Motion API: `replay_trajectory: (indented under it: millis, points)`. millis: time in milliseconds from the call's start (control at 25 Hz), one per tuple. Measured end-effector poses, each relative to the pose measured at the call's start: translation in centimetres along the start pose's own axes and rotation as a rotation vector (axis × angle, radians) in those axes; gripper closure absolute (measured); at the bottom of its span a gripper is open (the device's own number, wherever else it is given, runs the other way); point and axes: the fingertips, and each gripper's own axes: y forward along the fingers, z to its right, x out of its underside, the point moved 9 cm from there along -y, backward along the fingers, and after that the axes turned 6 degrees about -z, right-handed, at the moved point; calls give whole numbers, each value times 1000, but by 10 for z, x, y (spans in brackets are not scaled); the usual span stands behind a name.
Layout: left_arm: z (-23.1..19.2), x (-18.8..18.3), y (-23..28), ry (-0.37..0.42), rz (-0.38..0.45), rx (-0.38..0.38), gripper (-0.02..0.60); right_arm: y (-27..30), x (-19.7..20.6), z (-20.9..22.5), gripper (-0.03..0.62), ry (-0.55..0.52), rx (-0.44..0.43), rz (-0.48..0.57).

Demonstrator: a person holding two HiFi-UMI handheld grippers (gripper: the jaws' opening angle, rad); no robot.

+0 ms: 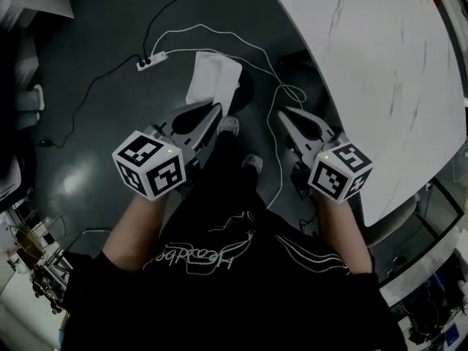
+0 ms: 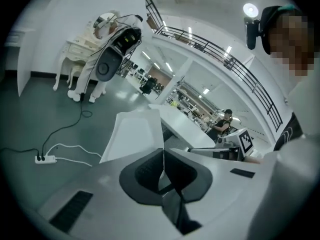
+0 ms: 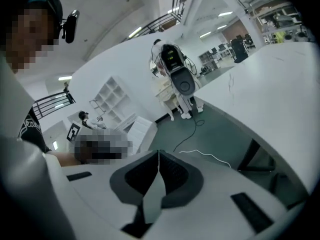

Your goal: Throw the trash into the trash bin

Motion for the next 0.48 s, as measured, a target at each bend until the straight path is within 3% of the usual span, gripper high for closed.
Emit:
replay_trajectory:
  millis: [280,480]
  points:
    - [-85,64,64,-63,-137,-46,575,73,71,64,562,78,81,-149]
    - [-140,115,110,-35,-242,-92,575,114,114,86,562,94,68,-248]
